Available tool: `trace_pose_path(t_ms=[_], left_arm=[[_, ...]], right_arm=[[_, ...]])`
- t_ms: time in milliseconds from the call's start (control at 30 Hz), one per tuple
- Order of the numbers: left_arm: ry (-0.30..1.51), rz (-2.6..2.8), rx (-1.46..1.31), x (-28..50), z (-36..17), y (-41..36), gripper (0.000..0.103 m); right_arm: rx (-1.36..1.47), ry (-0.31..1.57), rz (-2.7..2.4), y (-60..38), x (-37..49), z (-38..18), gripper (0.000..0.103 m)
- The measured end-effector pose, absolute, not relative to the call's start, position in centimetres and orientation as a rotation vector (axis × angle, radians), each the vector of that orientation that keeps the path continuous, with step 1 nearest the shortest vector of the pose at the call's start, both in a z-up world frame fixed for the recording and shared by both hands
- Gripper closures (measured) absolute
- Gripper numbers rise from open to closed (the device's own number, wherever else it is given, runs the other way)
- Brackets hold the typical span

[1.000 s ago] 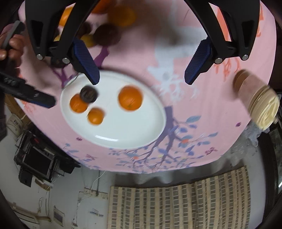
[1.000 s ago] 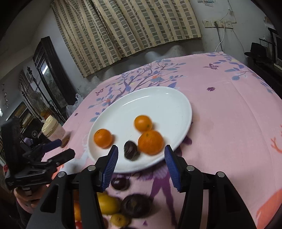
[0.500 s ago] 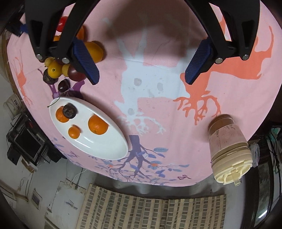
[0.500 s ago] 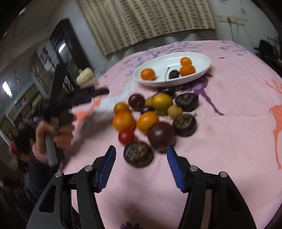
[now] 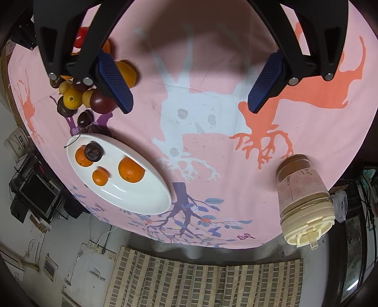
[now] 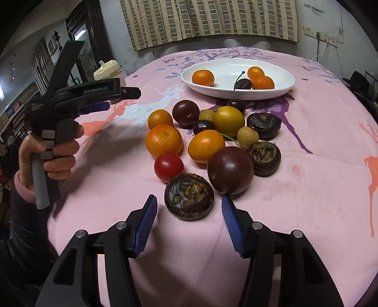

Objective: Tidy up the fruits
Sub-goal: 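Grasp a mangosteen with the right tool while the left tool grasps an orange, then place both fruits on the white plate and release them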

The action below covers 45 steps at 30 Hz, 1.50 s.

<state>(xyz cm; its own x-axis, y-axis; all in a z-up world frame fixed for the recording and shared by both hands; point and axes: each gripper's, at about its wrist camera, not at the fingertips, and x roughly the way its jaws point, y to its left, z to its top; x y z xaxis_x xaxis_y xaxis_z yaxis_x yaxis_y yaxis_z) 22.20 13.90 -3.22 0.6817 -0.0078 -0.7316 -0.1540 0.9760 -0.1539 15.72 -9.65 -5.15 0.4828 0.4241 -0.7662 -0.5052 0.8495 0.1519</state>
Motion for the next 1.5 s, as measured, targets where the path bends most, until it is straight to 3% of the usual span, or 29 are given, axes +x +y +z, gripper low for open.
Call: trace_pose_path(t_ms=[33,100,367,400,500,600,767,867,1067,1133,1500], left_arm=[[0.819,0.084,-0.210,22.2,-3.2,13.9,0.008],[0.823,0.083,-0.213,22.2,-3.3,13.9,0.008],[0.876,-0.205,-0.261,20.0,-4.5,12.2,0.008],[0.880,-0.250,-0.248,19.5,-4.7,11.5,0.009],[0.882,-0.332,-0.168,18.7,-4.9,8.9,0.031],[0.895,-0.365,-0.138,18.9,-5.1,7.2,0.039],[0.943,-0.375,-0.156,20.0,-5.8,6.0,0.041],[0.973,-0.376,-0.170,20.8,-6.3,5.6,0.051],[0.981,-0.352,-0.125,21.0,-6.5,4.3,0.056],[0.982,-0.357,-0.127,20.9,-6.5,4.2,0.062],[0.922,-0.376,-0.176,19.6,-4.0,5.6,0.064]], right_arm=[[-0.121,0.891,0.555,-9.3,15.7,-5.2,0.057],[-0.156,0.870,0.545,-8.8,15.5,-5.3,0.061],[0.069,0.871,0.663,-11.9,16.5,-5.1,0.061],[0.092,0.877,0.674,-12.2,16.6,-5.2,0.061],[0.115,0.883,0.688,-12.4,16.8,-5.2,0.061],[0.104,0.869,0.694,-12.3,16.5,-5.2,0.061],[0.117,0.865,0.710,-12.6,16.3,-5.1,0.061],[0.132,0.859,0.727,-12.8,16.2,-5.1,0.061],[0.145,0.848,0.748,-13.1,15.9,-5.1,0.061],[0.151,0.848,0.753,-13.3,15.8,-5.1,0.061],[0.181,0.812,0.778,-14.4,16.5,-3.6,0.061]])
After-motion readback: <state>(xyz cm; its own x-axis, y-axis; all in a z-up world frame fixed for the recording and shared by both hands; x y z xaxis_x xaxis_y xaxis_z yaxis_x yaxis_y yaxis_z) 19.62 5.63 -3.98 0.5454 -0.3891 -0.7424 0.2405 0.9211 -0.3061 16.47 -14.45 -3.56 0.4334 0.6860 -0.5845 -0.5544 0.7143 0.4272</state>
